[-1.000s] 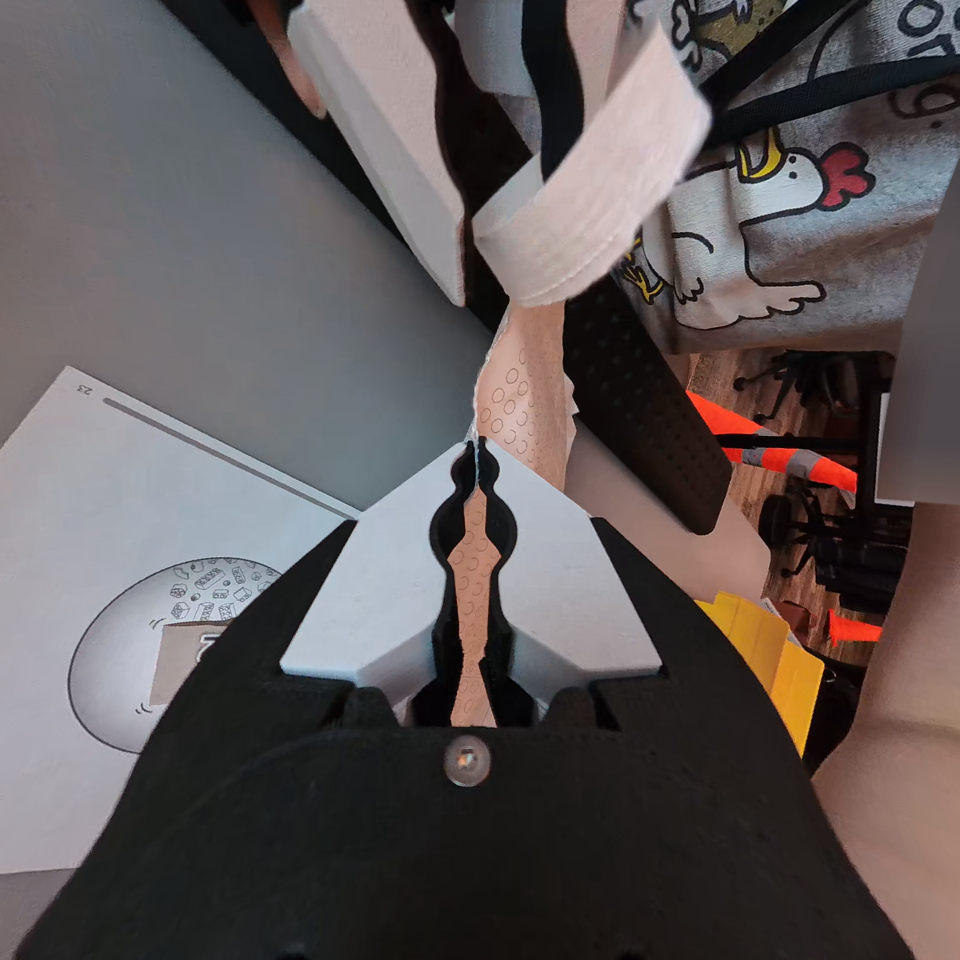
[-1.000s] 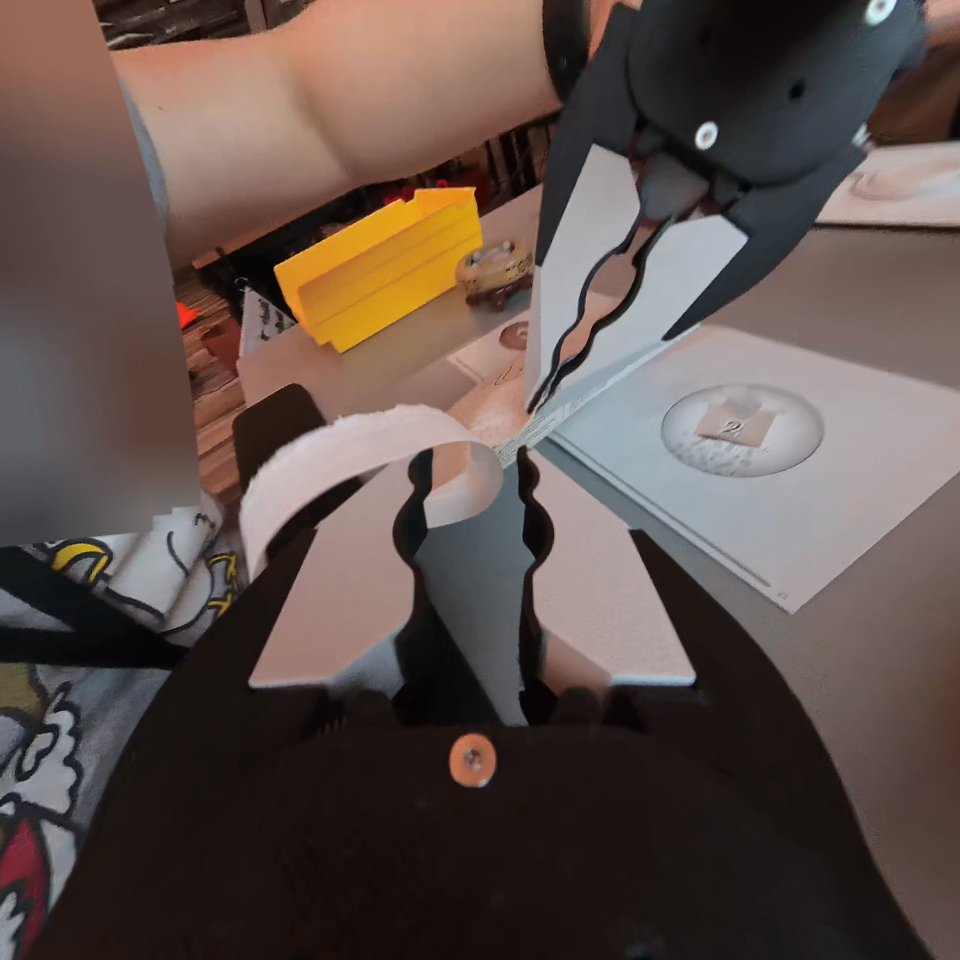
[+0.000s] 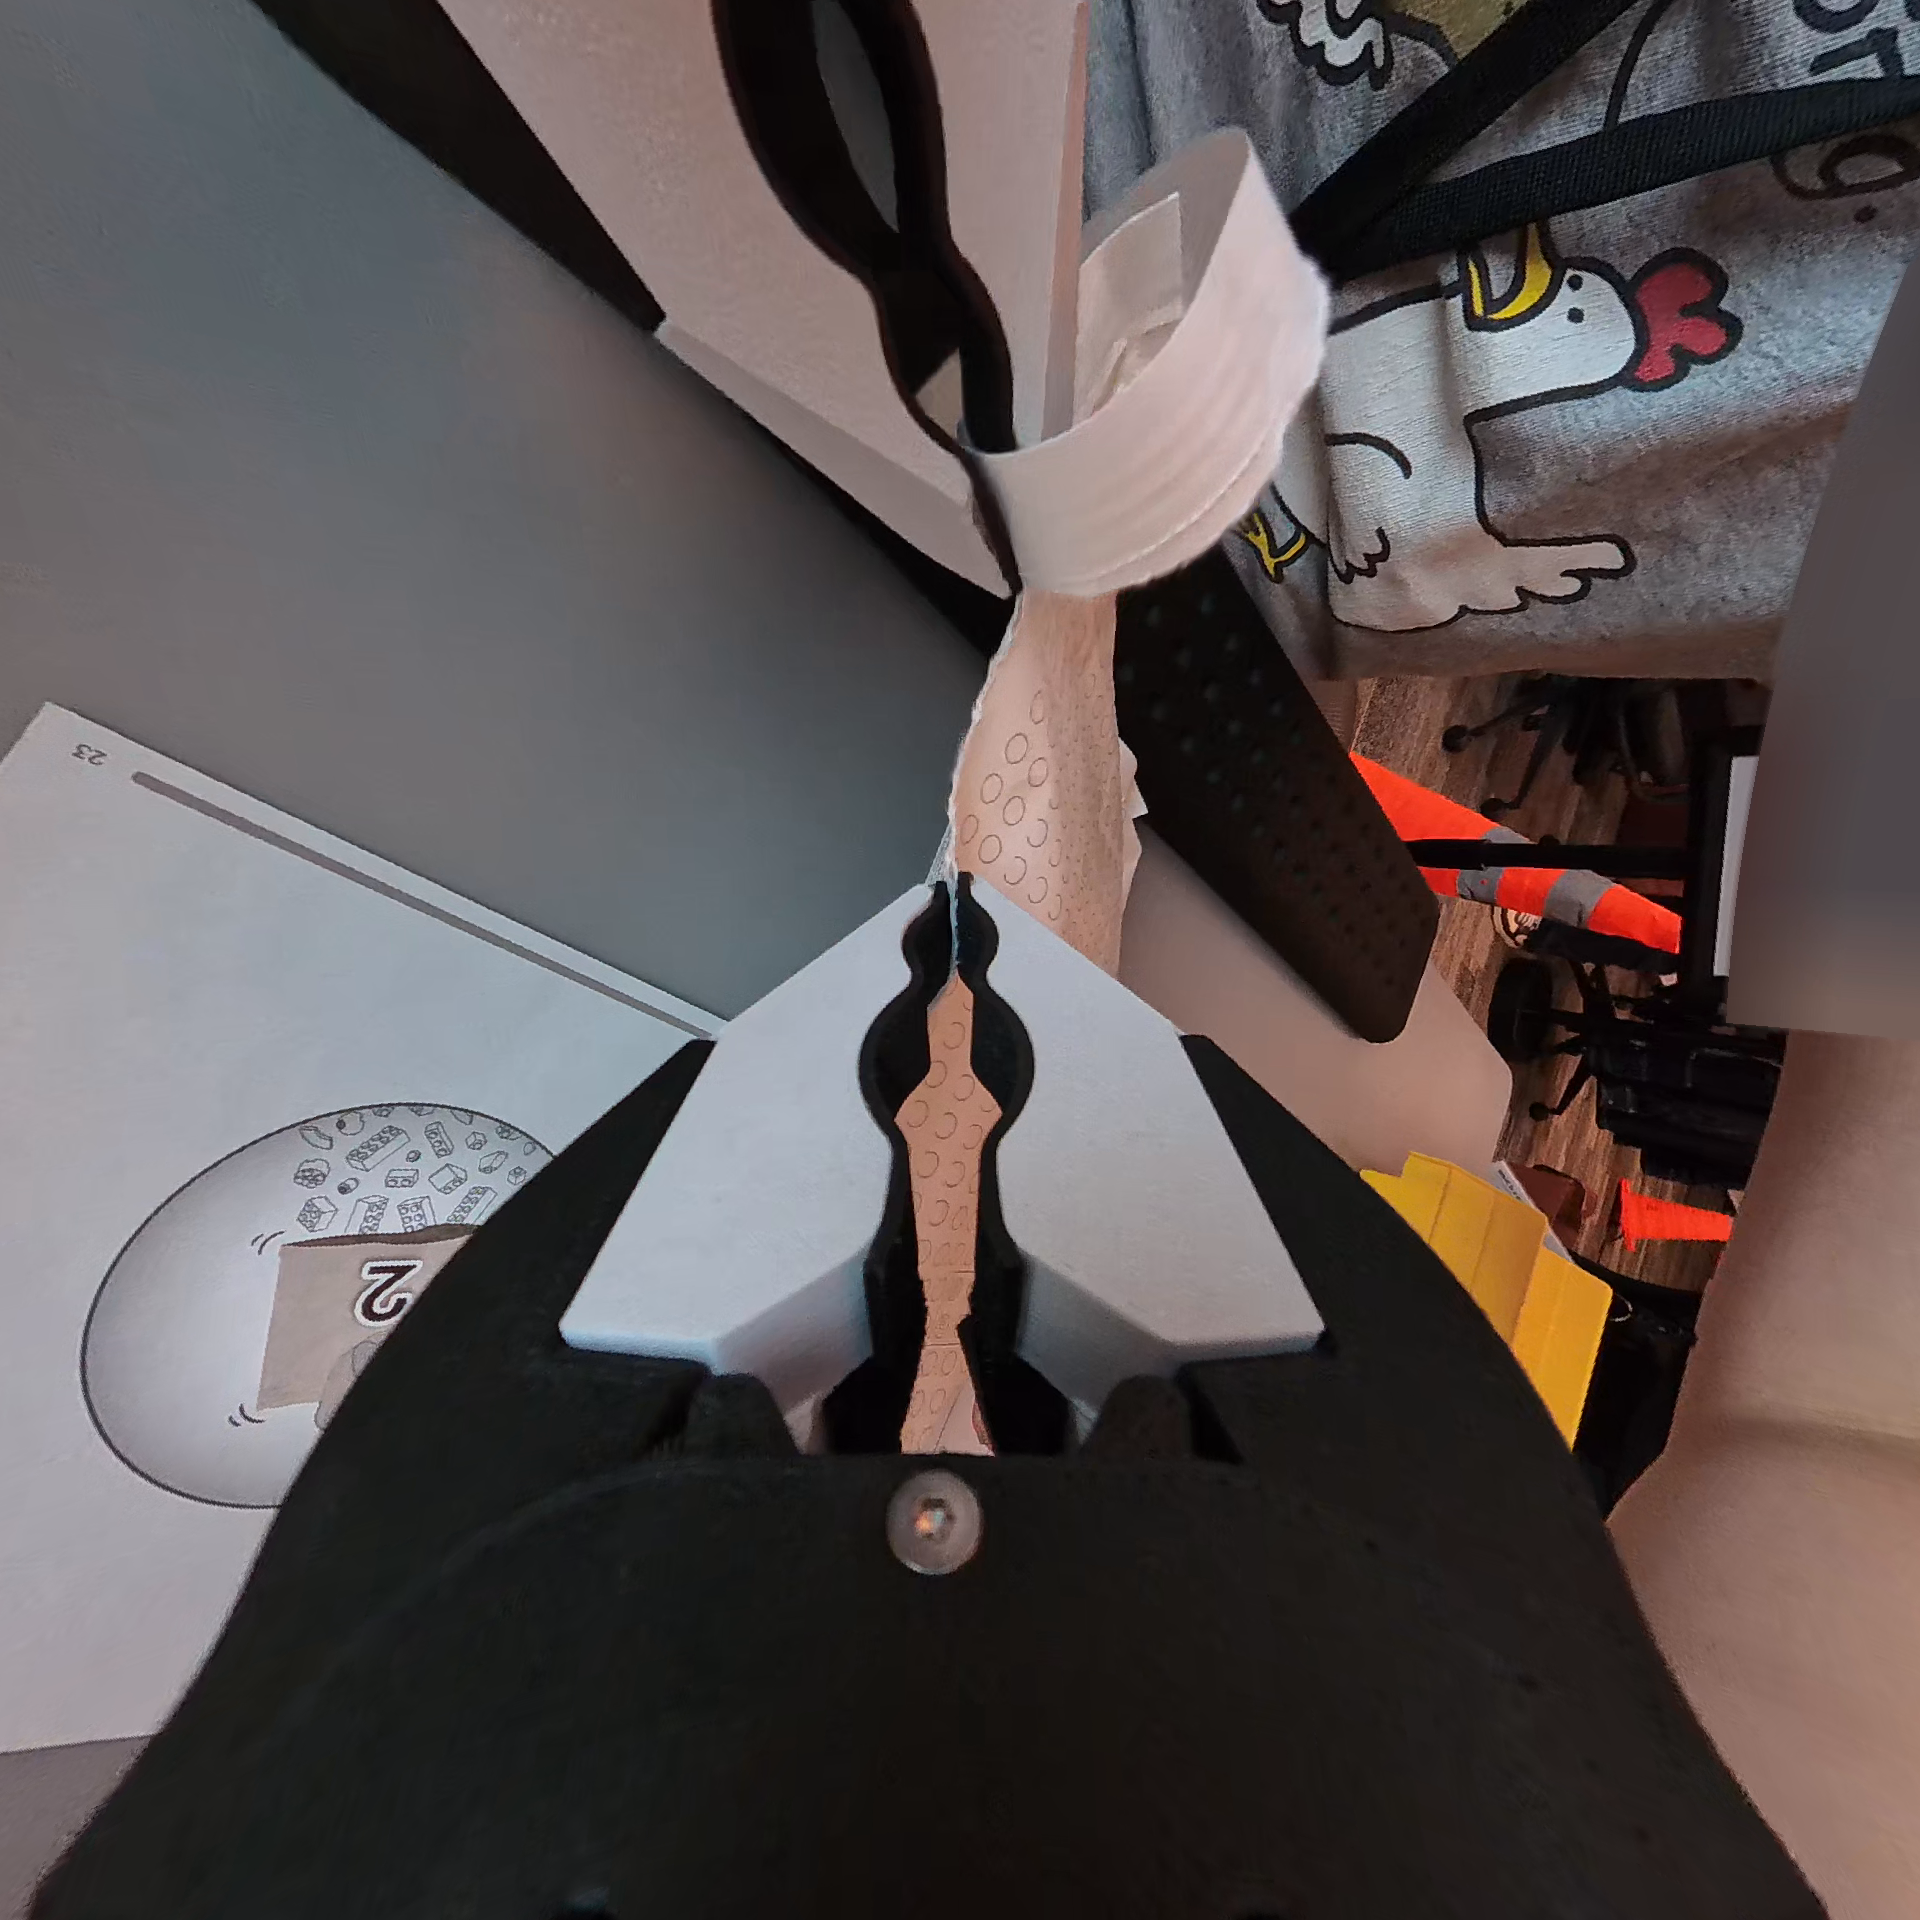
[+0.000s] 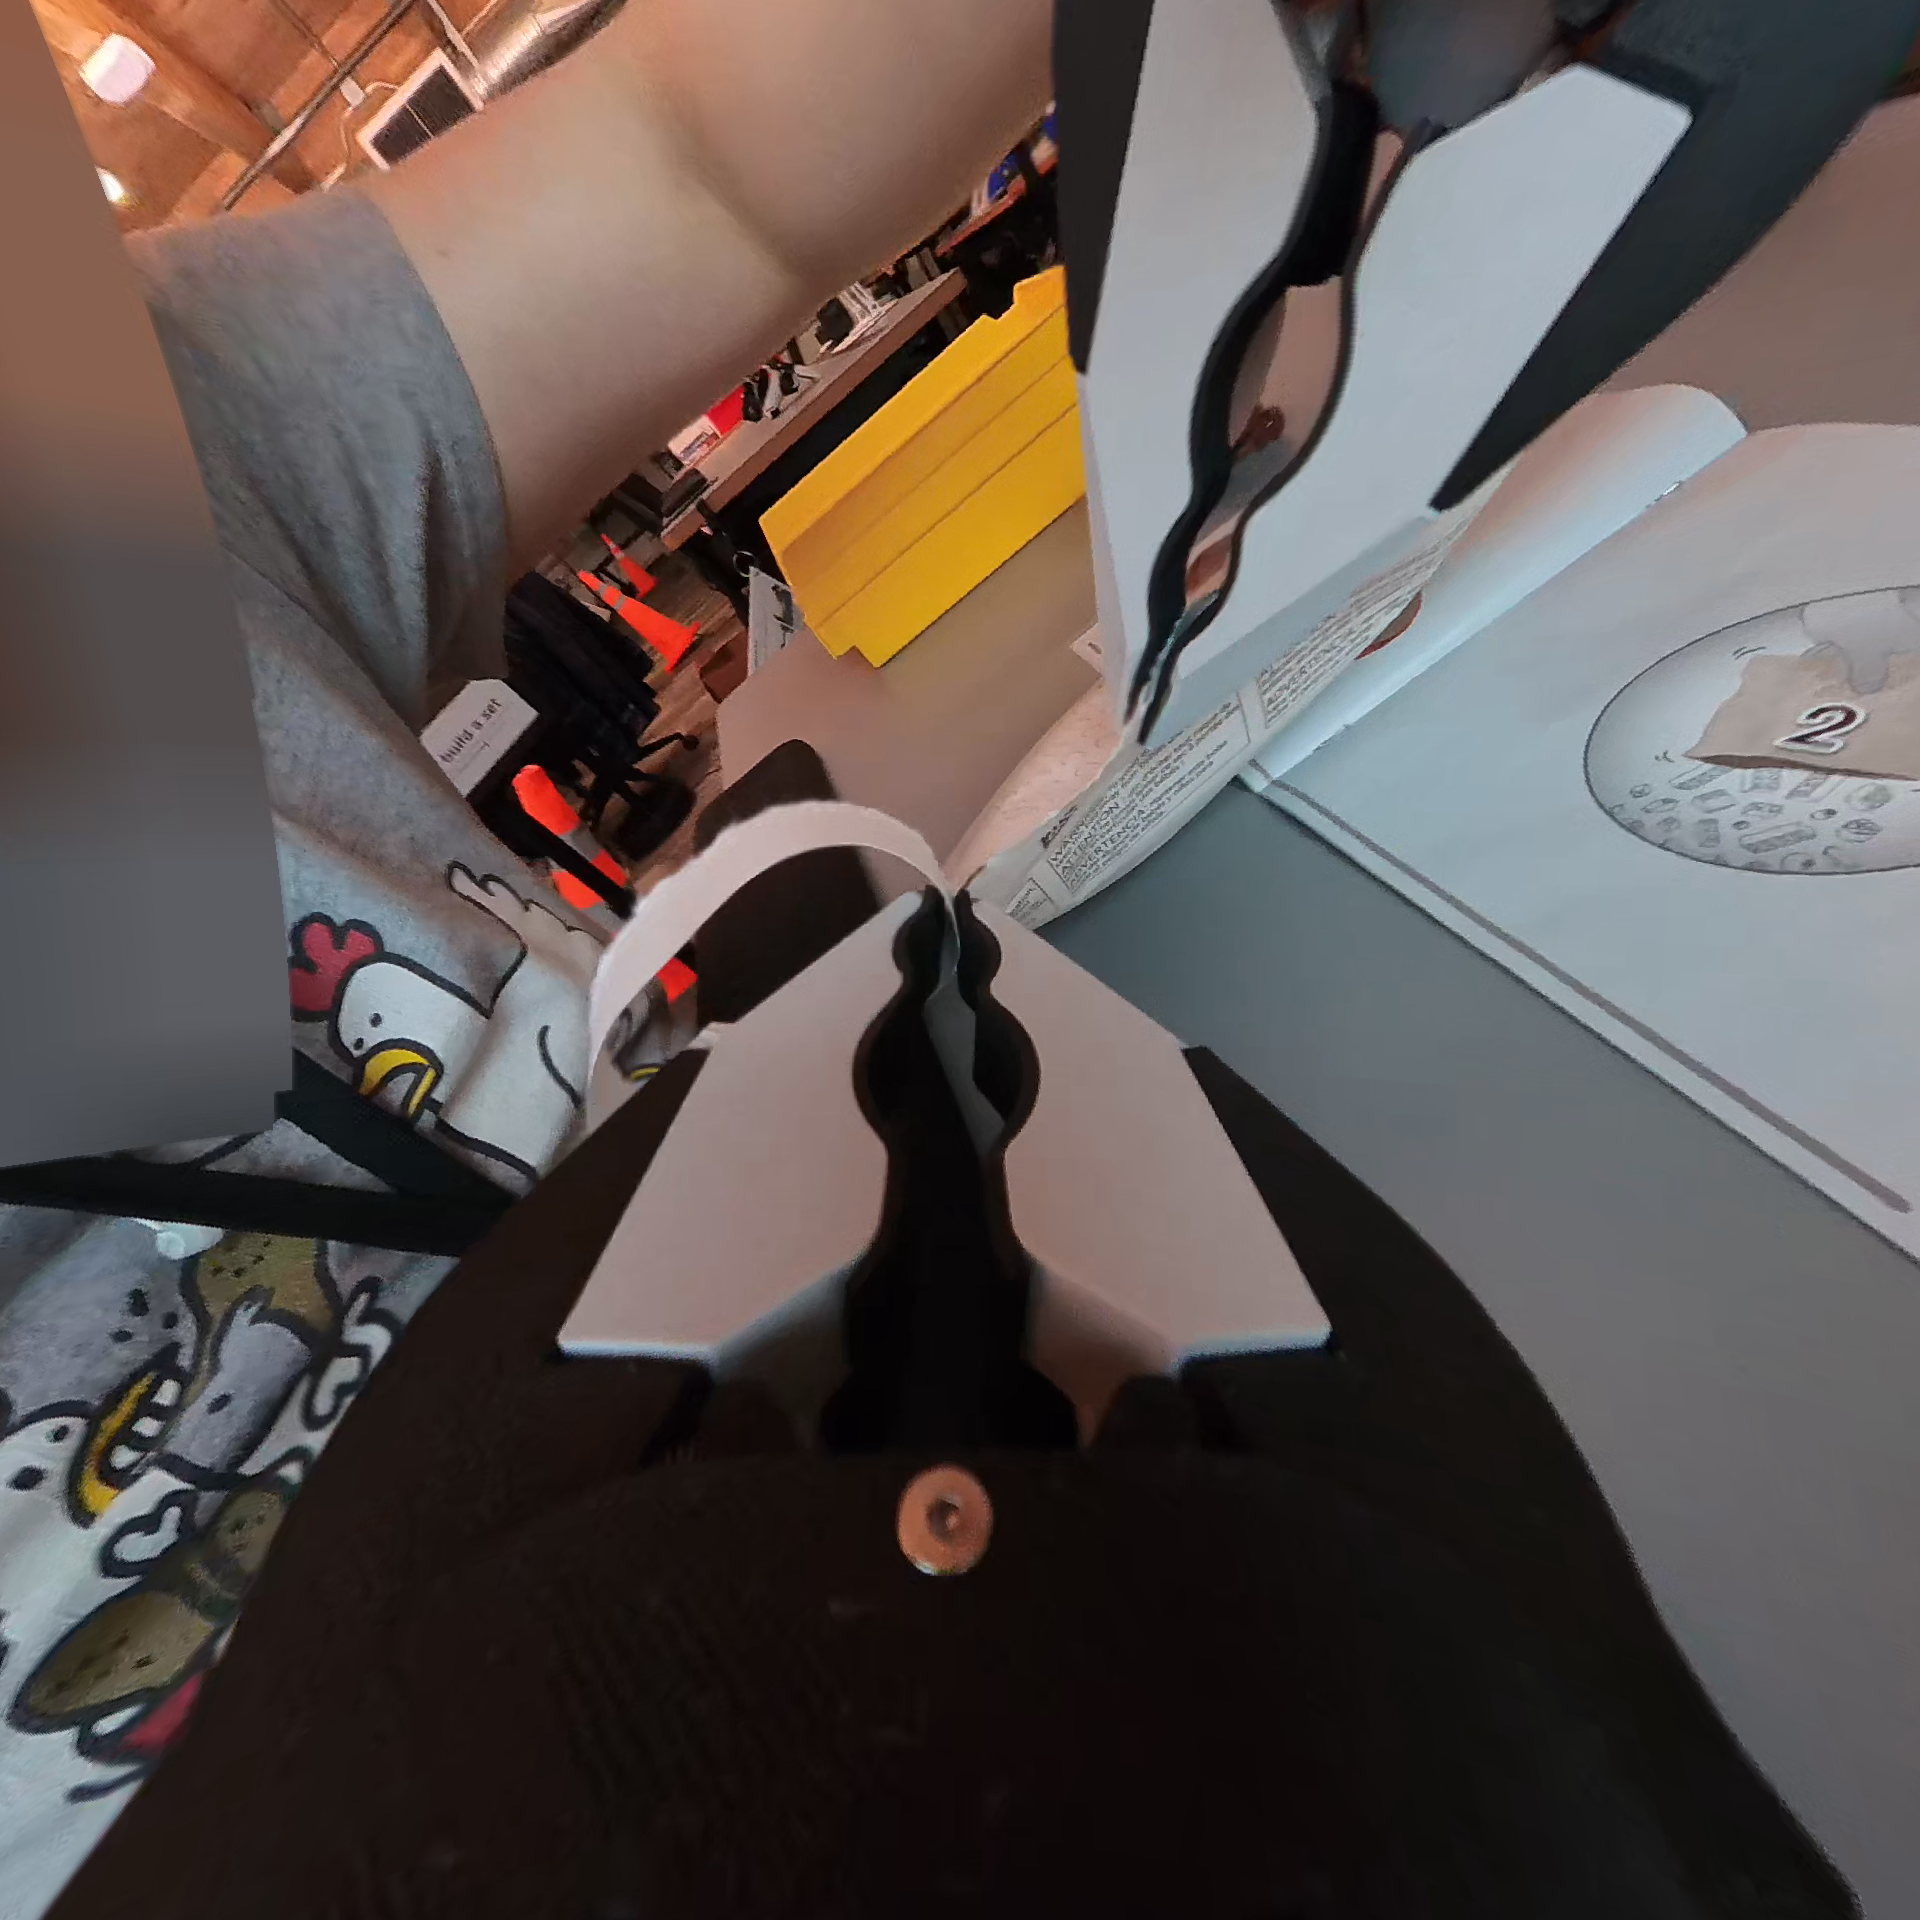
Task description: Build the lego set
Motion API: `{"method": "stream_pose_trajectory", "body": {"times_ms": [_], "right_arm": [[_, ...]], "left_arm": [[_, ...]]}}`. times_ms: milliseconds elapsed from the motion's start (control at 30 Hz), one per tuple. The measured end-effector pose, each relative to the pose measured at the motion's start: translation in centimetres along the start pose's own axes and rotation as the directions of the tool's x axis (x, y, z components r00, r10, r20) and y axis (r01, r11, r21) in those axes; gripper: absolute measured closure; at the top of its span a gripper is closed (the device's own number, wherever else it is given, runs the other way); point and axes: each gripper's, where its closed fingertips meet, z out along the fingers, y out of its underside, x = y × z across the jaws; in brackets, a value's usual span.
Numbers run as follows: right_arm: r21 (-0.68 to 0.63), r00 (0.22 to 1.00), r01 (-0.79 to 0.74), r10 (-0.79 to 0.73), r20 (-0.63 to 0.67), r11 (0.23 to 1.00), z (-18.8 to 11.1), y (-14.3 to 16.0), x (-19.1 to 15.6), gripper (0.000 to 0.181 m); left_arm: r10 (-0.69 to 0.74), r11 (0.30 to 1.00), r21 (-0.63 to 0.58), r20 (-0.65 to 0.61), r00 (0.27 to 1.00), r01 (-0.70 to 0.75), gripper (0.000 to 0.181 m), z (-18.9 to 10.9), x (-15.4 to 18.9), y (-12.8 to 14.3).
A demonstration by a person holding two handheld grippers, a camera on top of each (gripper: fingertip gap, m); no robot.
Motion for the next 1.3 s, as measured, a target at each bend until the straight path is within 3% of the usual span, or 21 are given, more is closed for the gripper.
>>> {"method": "stream_pose_trajectory", "body": {"times_ms": [167,267,400,633,833,1100,1300], "right_arm": [[0.046,0.948,0.297,-0.289,-0.134,0.954,0.0,-0.7,-0.4,0.181],[0.114,0.900,0.421,-0.399,-0.175,0.900,-0.4,-1.5,-1.4,0.181],[0.123,0.837,0.533,-0.501,-0.218,0.837,0.0,-1.4,-2.4,0.181],[0.178,0.782,0.612,-0.555,-0.285,0.771,-0.7,-1.8,-3.3,0.181],[0.152,0.686,0.707,-0.618,-0.382,0.691,-0.7,-2.0,-3.5,0.181],[0.203,0.719,0.681,-0.589,-0.368,0.704,-1.0,-2.1,-4.0,0.181],[0.234,0.703,0.690,-0.558,-0.441,0.685,-1.8,-2.5,-4.4,0.181]], "left_arm": [[0.000,1.000,0.028,-0.017,1.000,0.000,0.181,-0.5,0.3,0.0],[0.016,0.995,0.096,-0.046,0.999,-0.011,0.181,-1.0,0.9,-0.6],[0.042,0.995,0.096,-0.075,0.996,-0.035,0.181,-0.6,1.5,-0.9],[0.066,0.985,0.165,-0.128,0.990,-0.045,0.181,-0.4,2.1,-1.6],[0.087,0.978,0.202,-0.142,0.986,-0.057,0.181,-0.7,2.3,-1.5],[0.074,0.978,0.201,-0.125,0.989,-0.048,0.181,-0.8,2.0,-0.8],[0.091,0.969,0.241,-0.137,0.986,-0.056,0.181,-1.2,2.2,-1.1]]}}
